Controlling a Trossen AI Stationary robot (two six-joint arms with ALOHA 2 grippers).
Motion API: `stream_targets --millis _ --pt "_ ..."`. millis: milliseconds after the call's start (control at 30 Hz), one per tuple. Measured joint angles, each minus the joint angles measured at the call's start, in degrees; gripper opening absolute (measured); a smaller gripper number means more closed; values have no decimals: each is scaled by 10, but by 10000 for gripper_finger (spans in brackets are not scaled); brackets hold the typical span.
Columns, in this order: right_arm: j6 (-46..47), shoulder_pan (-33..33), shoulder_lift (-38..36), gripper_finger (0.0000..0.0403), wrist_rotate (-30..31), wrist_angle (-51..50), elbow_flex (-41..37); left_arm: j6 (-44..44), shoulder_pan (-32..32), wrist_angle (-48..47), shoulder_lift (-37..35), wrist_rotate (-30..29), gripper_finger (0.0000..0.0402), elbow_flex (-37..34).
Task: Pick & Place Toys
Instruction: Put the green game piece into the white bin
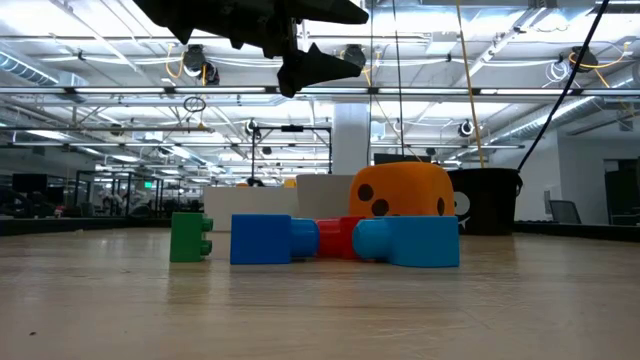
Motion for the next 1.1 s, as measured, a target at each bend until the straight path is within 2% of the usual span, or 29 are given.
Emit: stream_targets --millis 167,367,633,733,967,1033,1100 --pt "-45 0 0 256 6 -49 0 0 0 0 0 0 349 0" --pt "-102 -10 0 256 84 -173 0 0 0 0 0 0 349 0" --pt "-140 -18 0 256 182 -225 0 0 0 -2 0 0 349 0" --pt "-177 -12 0 256 245 -250 0 0 0 -4 0 0 349 0" --pt "-243 4 0 256 463 -314 0 0 0 -4 0 0 349 0" --pt "-249 4 0 256 500 -322 0 0 0 -4 0 0 349 0" --pt "-251 3 0 256 513 -324 0 0 0 -4 0 0 349 0"
